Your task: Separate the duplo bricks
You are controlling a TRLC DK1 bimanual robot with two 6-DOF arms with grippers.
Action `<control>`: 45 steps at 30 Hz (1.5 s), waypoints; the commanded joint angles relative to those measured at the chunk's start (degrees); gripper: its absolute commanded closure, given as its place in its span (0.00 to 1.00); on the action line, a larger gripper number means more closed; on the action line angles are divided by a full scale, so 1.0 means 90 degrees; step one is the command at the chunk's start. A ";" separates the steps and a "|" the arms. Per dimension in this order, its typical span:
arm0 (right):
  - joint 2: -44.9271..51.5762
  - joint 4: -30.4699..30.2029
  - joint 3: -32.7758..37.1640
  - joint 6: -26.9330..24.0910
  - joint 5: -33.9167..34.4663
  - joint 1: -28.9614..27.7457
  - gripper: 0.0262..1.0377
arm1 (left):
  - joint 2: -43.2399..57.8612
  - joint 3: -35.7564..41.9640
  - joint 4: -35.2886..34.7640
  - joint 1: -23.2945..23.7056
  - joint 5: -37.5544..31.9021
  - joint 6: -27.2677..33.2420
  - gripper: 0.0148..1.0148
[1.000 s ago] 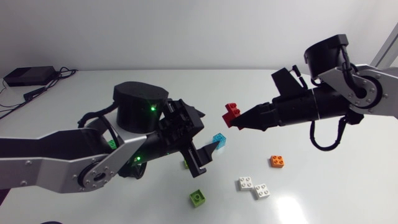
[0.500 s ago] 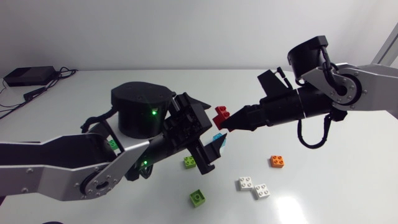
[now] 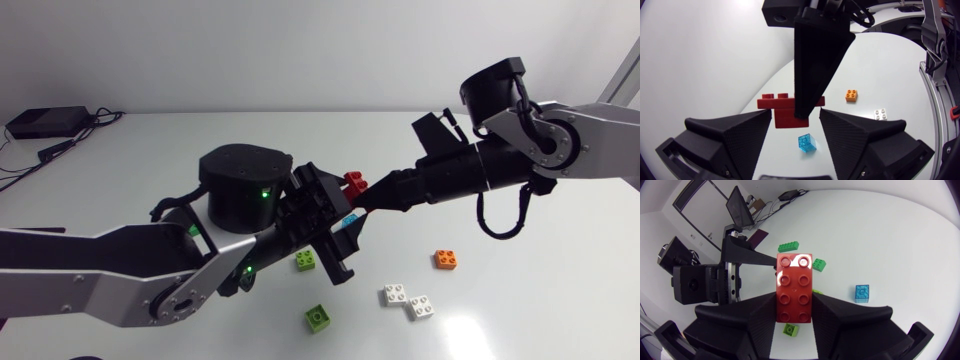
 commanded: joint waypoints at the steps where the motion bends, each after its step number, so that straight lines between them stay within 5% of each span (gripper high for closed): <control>1: 0.0061 0.0073 0.0098 0.0160 -0.0060 0.0048 0.79 | 0.0164 -0.0045 0.0130 -0.0051 -0.0075 0.0041 0.44; 19: -0.0018 0.0083 -0.0009 0.0189 -0.0216 0.0038 0.78 | 0.0320 0.0102 0.0237 -0.0109 -0.0280 0.0021 0.64; 26: -0.0066 0.0083 -0.0039 0.0189 -0.0275 0.0029 0.63 | 0.0340 0.0092 0.0276 -0.0119 -0.0299 0.0031 0.65; 35: -0.0301 0.0073 -0.0048 0.0170 -0.0353 -0.0108 0.29 | 0.0350 0.0073 0.0276 -0.0129 -0.0358 0.0070 0.65; 45: -0.0428 -0.0054 -0.0058 -0.0006 -0.0431 -0.0479 0.30 | 0.0164 -0.0064 0.0276 -0.0061 -0.0358 0.0119 0.65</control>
